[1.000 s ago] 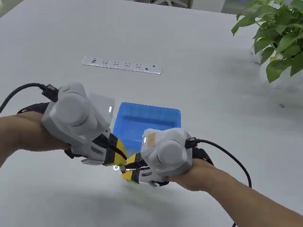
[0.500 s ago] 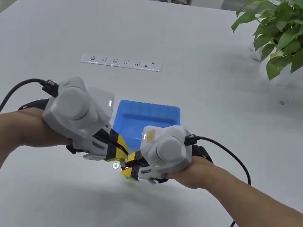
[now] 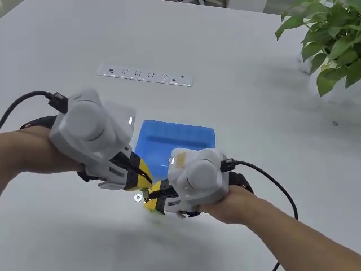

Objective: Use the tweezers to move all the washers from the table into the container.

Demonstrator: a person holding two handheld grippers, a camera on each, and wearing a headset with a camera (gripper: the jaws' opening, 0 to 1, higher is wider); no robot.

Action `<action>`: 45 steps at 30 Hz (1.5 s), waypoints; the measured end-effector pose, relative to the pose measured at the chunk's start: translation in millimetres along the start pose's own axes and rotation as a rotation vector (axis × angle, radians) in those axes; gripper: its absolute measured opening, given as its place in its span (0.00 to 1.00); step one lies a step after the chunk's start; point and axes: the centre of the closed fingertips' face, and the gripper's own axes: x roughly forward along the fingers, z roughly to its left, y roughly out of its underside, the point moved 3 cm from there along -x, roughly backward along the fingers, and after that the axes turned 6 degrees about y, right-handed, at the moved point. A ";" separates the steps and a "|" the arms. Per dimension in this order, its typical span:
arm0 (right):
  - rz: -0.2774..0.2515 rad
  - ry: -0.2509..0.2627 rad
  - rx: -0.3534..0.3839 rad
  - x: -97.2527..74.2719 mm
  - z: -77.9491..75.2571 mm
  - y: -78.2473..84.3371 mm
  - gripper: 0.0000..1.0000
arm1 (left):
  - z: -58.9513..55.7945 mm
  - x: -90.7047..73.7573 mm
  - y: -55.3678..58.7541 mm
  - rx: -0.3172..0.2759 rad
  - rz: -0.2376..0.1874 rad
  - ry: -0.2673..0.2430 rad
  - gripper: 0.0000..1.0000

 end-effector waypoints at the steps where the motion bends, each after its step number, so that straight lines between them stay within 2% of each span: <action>1: 0.001 0.001 -0.005 -1.1 0.2 -1.5 0.10 | -0.5 -1.2 -1.0 0.000 -0.001 0.000 0.05; 10: -0.005 0.012 -0.022 -10.3 1.1 -9.6 0.10 | -4.6 -10.1 -9.4 0.005 -0.007 -0.010 0.05; 26: -0.014 0.034 -0.047 -26.9 -0.5 -22.5 0.10 | -7.4 -23.2 -25.1 0.029 0.009 -0.018 0.05; 35: -0.008 0.051 -0.068 -37.4 -7.4 -27.8 0.09 | -5.2 -29.5 -34.3 0.049 0.010 -0.028 0.05; 45: -0.013 0.083 -0.085 -49.5 -20.4 -34.8 0.09 | 3.1 -37.2 -48.9 0.078 0.004 -0.045 0.05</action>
